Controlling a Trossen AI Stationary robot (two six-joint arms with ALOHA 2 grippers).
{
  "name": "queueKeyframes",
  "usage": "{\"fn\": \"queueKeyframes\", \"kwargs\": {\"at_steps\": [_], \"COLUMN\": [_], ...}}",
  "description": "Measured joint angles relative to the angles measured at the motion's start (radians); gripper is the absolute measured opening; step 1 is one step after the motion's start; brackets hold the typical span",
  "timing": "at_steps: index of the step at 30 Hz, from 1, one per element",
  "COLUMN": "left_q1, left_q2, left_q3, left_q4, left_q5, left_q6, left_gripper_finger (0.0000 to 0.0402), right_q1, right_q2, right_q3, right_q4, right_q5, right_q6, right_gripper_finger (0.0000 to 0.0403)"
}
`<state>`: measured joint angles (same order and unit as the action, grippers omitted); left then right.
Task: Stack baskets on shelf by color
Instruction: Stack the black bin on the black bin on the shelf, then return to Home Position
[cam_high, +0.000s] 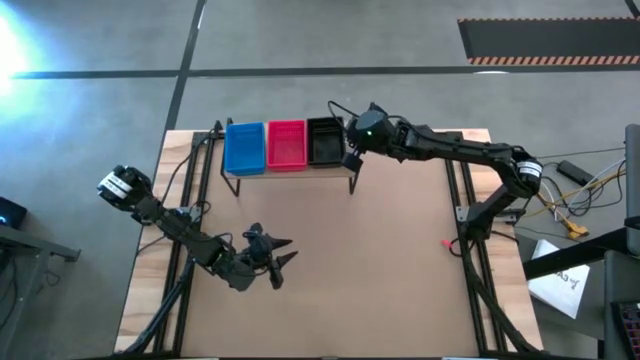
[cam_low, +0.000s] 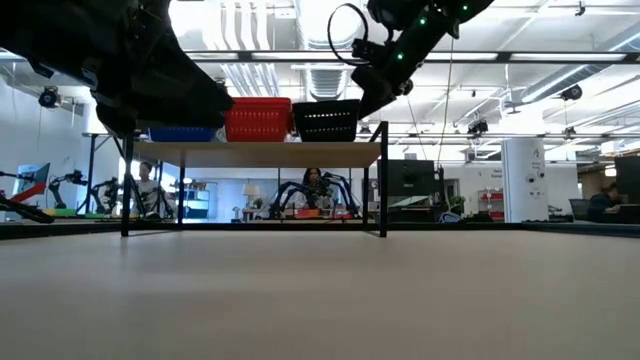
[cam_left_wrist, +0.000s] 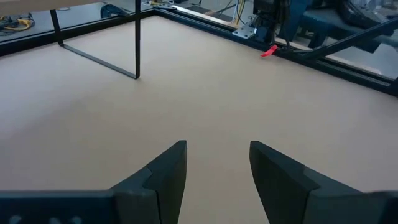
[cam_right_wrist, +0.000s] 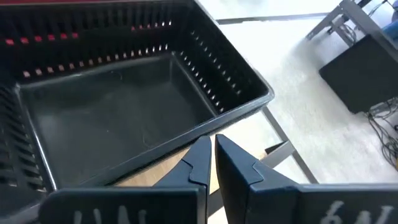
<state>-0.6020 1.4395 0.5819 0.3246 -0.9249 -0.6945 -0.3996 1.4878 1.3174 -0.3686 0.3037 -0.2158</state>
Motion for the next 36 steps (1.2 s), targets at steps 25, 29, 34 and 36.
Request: {"fn": "queueKeyframes", "kwargs": {"at_steps": [25,29,34,36], "left_q1": [0.001,0.009,0.051,0.078], "left_q2": [0.000,0.000,-0.001,-0.012], "left_q3": [0.000,0.000,0.000,0.000], "left_q4": [0.005,0.007,0.066,0.083], "left_q5": [0.000,0.000,0.009,0.036], "left_q6": [0.002,0.002,0.005,0.034], "left_gripper_finger": [0.0160,0.0160,0.0143,0.0120], "right_q1": [0.417,0.493,0.573,0.590], "right_q2": [-0.557,-0.766,-1.024,-1.117], "right_q3": [-0.546,-0.734,-0.910,-0.961], "right_q4": [0.117,0.119,0.120,0.120], "right_q5": [-0.217,-0.288,-0.286,-0.287], "right_q6": [0.154,0.295,0.429,0.454], "right_gripper_finger": [0.0013,0.0013,0.0013,0.0013]}}
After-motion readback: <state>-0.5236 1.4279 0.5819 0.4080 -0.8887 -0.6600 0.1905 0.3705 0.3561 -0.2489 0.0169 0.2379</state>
